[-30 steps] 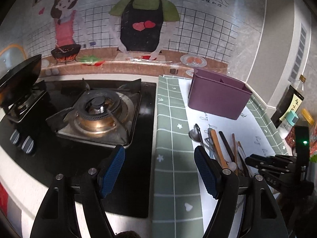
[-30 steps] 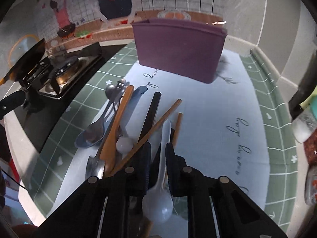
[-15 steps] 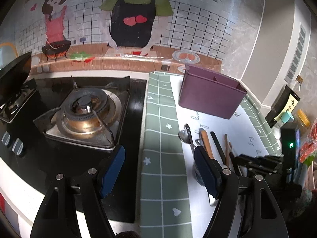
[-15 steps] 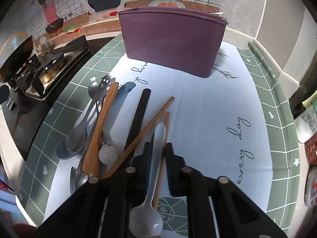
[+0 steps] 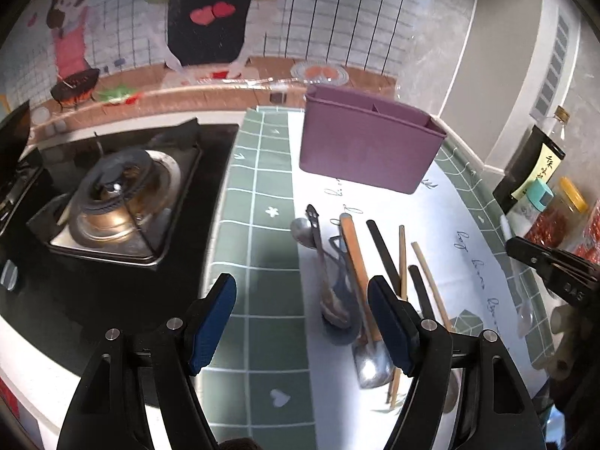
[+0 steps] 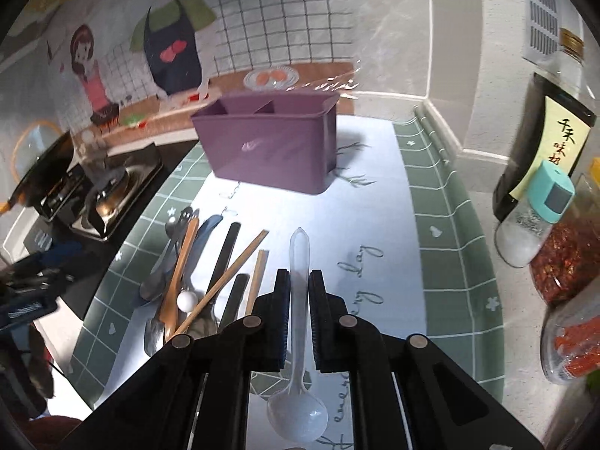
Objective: Organize utensils
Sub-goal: 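Lower the left gripper onto the wooden-handled spatula and close it, then lift the spatula with the left gripper while the right gripper carries the spoon to the purple holder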
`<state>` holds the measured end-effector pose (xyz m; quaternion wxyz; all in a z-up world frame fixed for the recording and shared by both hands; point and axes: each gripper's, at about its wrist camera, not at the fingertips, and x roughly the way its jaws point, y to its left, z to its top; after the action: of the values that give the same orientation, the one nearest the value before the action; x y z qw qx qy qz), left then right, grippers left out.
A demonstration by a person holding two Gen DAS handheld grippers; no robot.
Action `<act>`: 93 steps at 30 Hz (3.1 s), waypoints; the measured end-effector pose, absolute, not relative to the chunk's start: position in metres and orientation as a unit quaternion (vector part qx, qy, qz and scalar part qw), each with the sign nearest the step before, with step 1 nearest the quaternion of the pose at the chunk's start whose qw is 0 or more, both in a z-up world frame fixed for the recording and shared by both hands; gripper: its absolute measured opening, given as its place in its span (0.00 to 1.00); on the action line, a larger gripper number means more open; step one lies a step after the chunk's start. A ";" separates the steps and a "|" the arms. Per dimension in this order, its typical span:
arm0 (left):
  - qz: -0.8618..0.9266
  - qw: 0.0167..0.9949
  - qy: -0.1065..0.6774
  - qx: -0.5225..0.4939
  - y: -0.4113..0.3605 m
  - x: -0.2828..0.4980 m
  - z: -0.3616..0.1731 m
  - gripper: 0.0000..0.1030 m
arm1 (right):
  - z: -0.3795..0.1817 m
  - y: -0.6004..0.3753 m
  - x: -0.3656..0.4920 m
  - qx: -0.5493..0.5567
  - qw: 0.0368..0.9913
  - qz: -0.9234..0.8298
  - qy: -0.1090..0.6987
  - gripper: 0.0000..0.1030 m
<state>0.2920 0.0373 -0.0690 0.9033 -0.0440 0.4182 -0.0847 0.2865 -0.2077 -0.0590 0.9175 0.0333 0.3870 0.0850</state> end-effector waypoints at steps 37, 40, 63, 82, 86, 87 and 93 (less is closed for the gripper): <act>-0.064 0.870 0.489 -0.014 -0.034 0.363 -0.121 0.15 | -0.073 -0.238 0.274 0.047 0.913 0.075 0.398 0.09; -0.073 0.873 0.481 -0.018 -0.031 0.356 -0.115 0.14 | -0.073 -0.236 0.276 0.045 0.914 0.079 0.396 0.09; -0.119 0.877 0.460 -0.072 -0.009 0.335 -0.107 0.45 | -0.073 -0.220 0.284 0.035 0.910 0.096 0.403 0.09; -0.061 0.854 0.516 -0.038 -0.025 0.369 -0.135 0.28 | -0.075 -0.229 0.276 0.046 0.910 0.080 0.403 0.09; -0.073 0.848 0.519 -0.080 -0.015 0.374 -0.131 0.12 | -0.069 -0.235 0.278 0.057 0.911 0.085 0.400 0.09; -0.077 0.850 0.513 -0.092 -0.011 0.371 -0.126 0.11 | -0.066 -0.238 0.279 0.066 0.911 0.088 0.398 0.09; -0.108 0.875 0.456 -0.118 0.005 0.342 -0.080 0.10 | -0.048 -0.241 0.284 0.073 0.918 0.097 0.377 0.09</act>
<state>0.3416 0.0052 -0.0803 0.8755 -0.1179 0.4561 -0.1077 0.2838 -0.2411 -0.0479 0.9183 0.0726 0.3769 0.0973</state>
